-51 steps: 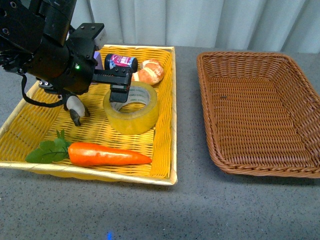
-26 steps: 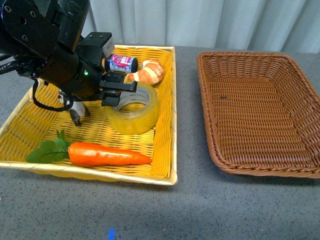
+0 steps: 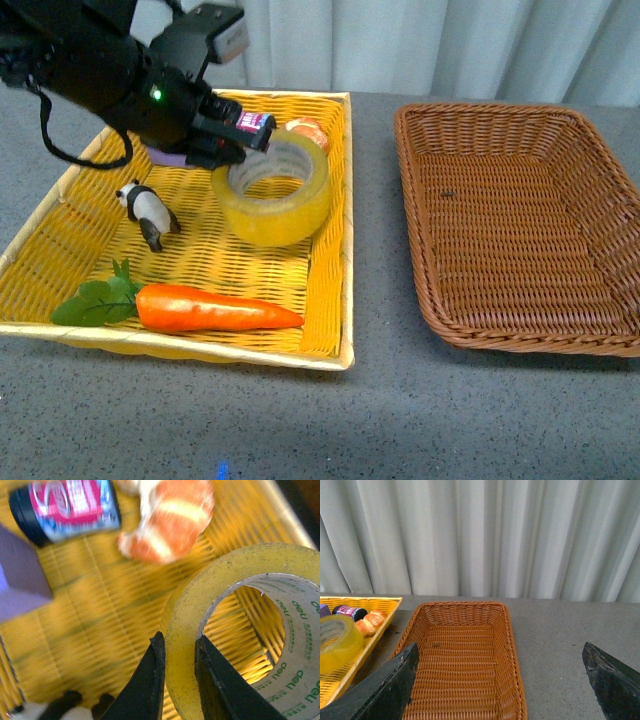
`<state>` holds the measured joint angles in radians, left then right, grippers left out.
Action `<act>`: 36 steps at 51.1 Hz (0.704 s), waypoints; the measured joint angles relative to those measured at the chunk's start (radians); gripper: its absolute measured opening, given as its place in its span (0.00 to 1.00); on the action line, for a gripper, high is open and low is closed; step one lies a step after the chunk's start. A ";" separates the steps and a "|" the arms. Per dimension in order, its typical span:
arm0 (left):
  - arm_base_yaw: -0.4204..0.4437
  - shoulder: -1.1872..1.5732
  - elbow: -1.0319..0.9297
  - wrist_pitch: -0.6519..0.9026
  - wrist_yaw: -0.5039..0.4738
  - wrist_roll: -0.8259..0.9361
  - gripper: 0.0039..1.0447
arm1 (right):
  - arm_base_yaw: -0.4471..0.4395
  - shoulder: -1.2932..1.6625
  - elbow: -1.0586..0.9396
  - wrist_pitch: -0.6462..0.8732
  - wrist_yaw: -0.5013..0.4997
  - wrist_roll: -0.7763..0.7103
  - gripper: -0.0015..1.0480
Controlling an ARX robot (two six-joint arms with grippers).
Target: Move tape to another basket
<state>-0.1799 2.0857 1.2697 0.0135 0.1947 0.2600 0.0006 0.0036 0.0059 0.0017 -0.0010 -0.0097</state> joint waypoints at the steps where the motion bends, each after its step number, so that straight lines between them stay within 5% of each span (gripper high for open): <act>1: -0.003 -0.009 0.007 -0.002 0.010 0.019 0.13 | 0.000 0.000 0.000 0.000 0.000 0.000 0.91; 36: -0.228 -0.061 0.312 -0.247 0.189 0.449 0.13 | 0.000 0.000 0.000 0.000 0.000 0.000 0.91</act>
<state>-0.4076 2.0247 1.5822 -0.2337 0.3840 0.7086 0.0006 0.0036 0.0059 0.0017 -0.0010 -0.0101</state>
